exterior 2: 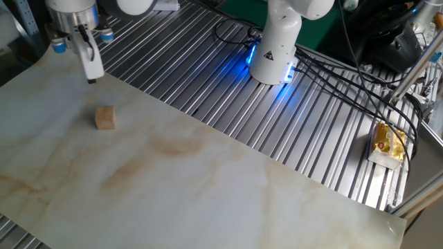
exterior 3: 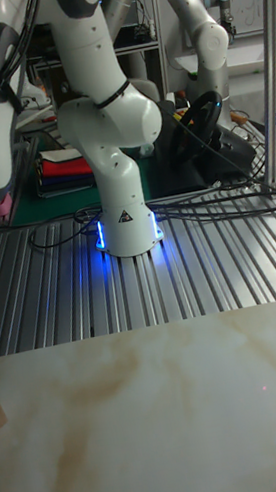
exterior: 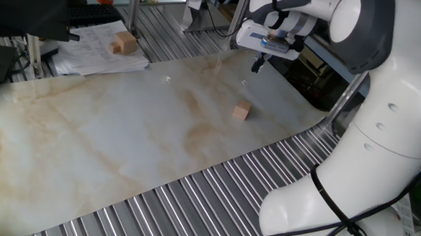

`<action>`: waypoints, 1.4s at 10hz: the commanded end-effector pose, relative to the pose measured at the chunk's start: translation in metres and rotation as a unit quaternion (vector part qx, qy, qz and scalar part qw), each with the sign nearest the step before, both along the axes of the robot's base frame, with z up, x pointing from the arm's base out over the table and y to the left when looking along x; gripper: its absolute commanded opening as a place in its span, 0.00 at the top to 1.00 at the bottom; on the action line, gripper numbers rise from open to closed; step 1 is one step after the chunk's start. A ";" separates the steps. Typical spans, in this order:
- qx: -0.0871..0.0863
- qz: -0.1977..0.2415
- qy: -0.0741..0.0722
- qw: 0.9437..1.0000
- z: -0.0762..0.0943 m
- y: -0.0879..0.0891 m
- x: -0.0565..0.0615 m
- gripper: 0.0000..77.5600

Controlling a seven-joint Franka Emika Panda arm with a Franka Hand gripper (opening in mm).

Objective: Pick up the small block on the left and move it to the right

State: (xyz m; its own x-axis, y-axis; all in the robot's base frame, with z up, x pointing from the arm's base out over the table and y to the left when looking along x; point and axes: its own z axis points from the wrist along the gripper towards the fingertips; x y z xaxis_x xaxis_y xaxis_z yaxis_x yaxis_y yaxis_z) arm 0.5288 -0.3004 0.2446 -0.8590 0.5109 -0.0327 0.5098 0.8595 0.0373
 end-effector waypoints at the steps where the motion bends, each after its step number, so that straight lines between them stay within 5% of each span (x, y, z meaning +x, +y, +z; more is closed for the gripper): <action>1: -0.001 -0.004 -0.008 1.000 -0.009 -0.012 0.000 1.00; 7: -0.002 -0.011 -0.018 1.000 -0.023 -0.014 -0.013 1.00; 14: 0.004 -0.019 -0.017 1.000 -0.052 -0.023 -0.007 1.00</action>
